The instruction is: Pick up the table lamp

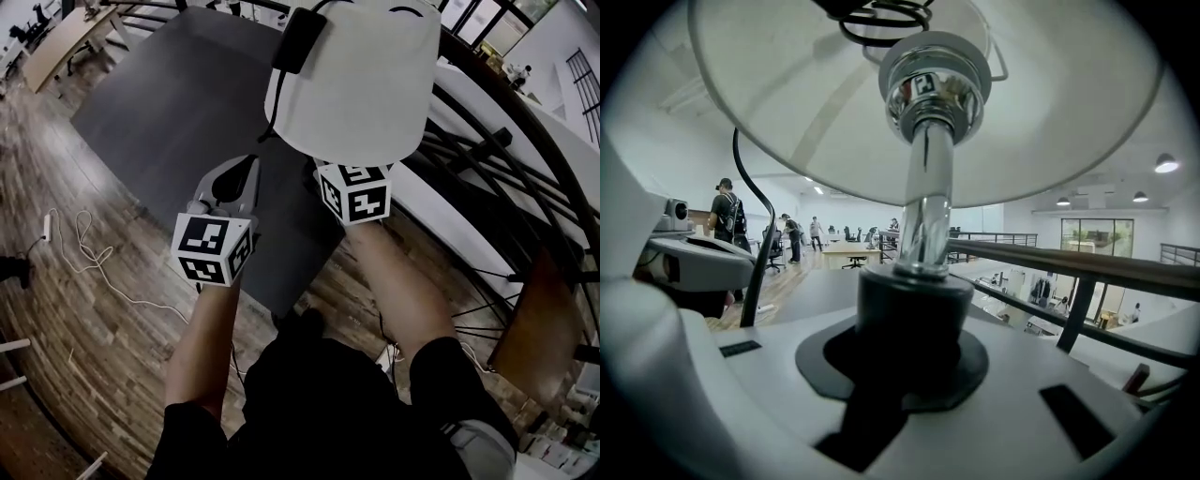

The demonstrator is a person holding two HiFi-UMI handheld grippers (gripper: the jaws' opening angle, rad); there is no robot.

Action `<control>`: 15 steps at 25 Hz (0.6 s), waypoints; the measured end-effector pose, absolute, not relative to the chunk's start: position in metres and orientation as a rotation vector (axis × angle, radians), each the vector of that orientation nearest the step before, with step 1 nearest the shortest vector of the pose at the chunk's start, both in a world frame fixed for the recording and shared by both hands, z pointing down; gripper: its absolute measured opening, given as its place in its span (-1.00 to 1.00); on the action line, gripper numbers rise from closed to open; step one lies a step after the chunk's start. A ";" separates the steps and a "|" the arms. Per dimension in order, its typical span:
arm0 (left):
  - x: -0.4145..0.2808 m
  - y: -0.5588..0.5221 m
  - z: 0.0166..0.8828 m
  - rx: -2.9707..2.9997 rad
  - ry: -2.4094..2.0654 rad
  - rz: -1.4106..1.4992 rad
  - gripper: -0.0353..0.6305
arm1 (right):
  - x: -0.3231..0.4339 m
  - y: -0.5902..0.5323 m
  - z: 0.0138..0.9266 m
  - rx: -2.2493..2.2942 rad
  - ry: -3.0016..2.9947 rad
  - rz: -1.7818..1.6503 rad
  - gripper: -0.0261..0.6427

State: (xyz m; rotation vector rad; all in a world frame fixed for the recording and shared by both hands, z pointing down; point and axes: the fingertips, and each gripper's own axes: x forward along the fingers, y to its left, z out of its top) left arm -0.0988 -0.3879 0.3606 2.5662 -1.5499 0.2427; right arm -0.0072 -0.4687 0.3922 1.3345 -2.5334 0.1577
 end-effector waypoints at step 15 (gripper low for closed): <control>-0.069 -0.301 0.319 2.471 -1.631 0.293 -0.88 | 0.023 -0.363 0.353 1.235 -2.603 0.273 -0.67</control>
